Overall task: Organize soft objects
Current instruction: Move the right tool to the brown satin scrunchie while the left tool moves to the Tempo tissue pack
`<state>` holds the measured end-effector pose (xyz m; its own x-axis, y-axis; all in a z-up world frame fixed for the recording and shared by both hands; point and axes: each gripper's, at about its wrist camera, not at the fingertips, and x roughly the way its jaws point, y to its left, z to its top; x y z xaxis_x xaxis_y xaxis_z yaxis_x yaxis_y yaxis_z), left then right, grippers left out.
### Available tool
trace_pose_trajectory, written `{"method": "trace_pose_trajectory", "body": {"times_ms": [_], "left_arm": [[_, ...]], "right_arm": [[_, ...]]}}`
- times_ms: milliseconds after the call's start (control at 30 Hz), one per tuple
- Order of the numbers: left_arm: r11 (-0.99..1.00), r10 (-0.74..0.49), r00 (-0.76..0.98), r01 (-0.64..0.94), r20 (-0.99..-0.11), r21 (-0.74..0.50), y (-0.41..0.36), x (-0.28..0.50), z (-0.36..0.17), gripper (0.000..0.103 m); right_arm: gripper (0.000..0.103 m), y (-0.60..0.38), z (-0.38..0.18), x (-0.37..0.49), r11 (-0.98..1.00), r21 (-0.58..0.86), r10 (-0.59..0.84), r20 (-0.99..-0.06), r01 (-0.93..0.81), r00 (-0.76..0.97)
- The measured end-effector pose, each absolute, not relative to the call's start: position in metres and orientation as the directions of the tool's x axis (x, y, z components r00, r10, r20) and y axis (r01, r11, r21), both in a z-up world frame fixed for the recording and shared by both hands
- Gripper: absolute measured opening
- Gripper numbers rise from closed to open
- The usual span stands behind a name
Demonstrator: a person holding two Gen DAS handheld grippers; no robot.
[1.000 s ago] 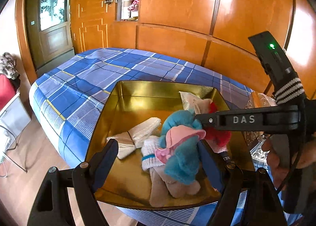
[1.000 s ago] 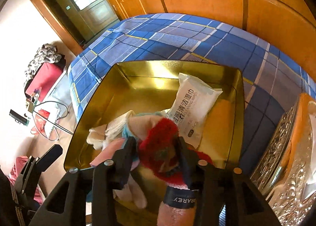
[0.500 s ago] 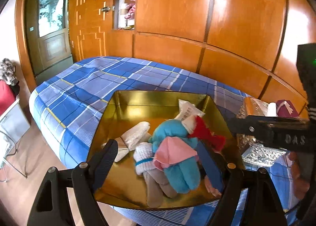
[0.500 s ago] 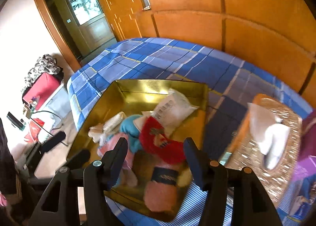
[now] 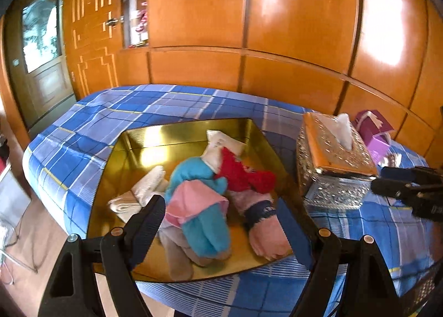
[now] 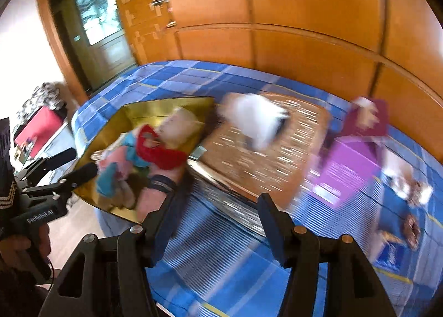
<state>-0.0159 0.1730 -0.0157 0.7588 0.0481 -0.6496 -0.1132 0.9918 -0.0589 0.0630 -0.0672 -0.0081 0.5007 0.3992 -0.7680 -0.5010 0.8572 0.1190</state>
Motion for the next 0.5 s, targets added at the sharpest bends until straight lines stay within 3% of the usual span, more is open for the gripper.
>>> {"method": "trace_pose_trajectory", "body": {"times_ms": [500], "left_arm": [[0.987, -0.116, 0.741, 0.162, -0.662, 0.009, 0.095, -0.013, -0.007, 0.083]], "right_arm": [[0.060, -0.250, -0.014, 0.090, 0.989, 0.147, 0.115, -0.775, -0.001, 0.622]]}}
